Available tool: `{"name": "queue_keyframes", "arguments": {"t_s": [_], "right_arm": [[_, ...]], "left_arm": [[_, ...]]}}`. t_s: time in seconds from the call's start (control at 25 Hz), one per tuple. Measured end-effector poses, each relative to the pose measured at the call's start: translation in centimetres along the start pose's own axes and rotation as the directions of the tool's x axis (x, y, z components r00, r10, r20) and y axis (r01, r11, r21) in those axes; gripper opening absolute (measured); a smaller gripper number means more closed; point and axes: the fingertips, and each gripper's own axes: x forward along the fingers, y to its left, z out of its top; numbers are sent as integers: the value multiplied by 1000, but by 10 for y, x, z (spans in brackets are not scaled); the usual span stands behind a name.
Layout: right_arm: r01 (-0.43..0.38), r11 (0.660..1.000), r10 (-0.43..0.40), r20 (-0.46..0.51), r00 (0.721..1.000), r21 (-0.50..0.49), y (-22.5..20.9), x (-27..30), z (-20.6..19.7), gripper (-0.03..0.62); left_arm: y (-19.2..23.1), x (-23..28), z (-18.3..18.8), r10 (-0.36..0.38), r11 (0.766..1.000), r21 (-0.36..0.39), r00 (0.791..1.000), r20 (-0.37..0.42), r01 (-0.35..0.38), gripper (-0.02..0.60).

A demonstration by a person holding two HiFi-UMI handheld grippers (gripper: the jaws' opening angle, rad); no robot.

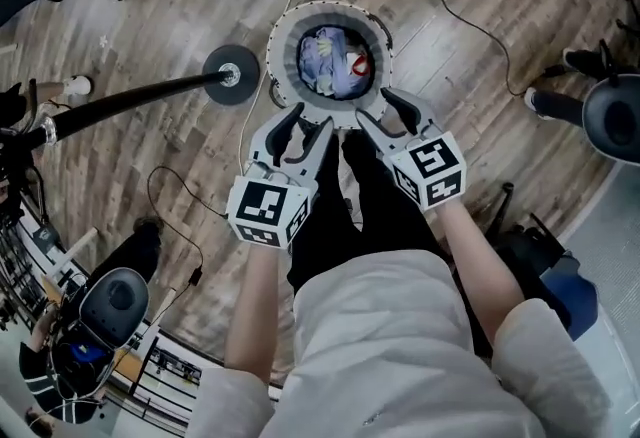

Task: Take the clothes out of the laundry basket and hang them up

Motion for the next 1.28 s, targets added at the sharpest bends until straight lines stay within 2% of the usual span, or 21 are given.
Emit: {"name": "queue_keyframes", "arguments": {"t_s": [0.4,0.6,0.84,1.04,1.28], "right_arm": [[72,997,-70,-99,993,19,-32,61,-43,205],[115,993,-111,-137,984,20,-55,96,-74,204],[151,988,-147,-191,970,8,-80,141,-112,206],[171,985,-167,-239,956,-4,-100,169,-140,206],[190,981,-168,-331,929,34,-113,202,-182,206]], "left_arm": [[39,44,-42,-64,998,12,993,-97,65,186],[60,64,-62,-78,997,3,991,-111,79,186],[82,89,-102,-102,995,-23,982,-158,100,186],[97,114,-133,-122,992,-5,972,-199,123,185],[115,140,-161,-138,989,15,965,-224,145,184]]}}
